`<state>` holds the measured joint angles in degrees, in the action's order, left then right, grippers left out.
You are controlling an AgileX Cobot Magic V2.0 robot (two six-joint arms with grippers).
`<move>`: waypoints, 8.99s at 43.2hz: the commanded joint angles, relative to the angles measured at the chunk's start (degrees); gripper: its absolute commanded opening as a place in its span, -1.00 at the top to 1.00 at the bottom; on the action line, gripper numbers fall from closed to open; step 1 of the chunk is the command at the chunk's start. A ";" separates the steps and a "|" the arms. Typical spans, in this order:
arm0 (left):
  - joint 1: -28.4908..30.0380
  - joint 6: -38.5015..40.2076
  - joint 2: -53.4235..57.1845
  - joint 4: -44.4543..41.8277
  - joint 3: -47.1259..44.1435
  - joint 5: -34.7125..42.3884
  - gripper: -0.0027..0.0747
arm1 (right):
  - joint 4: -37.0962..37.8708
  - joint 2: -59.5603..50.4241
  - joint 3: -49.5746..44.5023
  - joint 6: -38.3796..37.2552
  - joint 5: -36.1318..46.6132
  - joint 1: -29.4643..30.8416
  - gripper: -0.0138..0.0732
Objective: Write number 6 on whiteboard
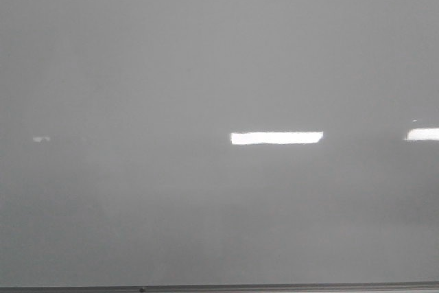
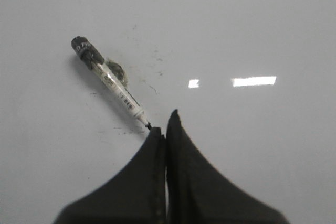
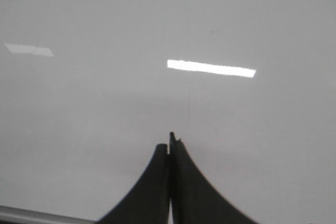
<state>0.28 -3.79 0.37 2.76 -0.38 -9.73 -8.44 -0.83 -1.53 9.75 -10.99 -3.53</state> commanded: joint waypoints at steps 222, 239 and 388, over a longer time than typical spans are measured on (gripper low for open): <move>-60.62 -24.64 -73.23 -17.84 58.50 -21.35 0.98 | -6.69 62.44 52.19 19.47 -16.69 -43.92 0.80; -60.62 -23.86 -73.23 -17.84 58.50 -21.30 -0.45 | -3.38 56.96 49.20 19.26 -22.37 -37.49 0.83; -58.76 -30.02 -60.28 -9.05 47.79 -14.84 -0.28 | 4.52 63.57 57.06 27.46 -24.15 -46.88 0.82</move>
<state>-56.45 -33.77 -57.48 -4.52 43.15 -28.19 -4.39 64.53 53.95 36.46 -37.31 -49.64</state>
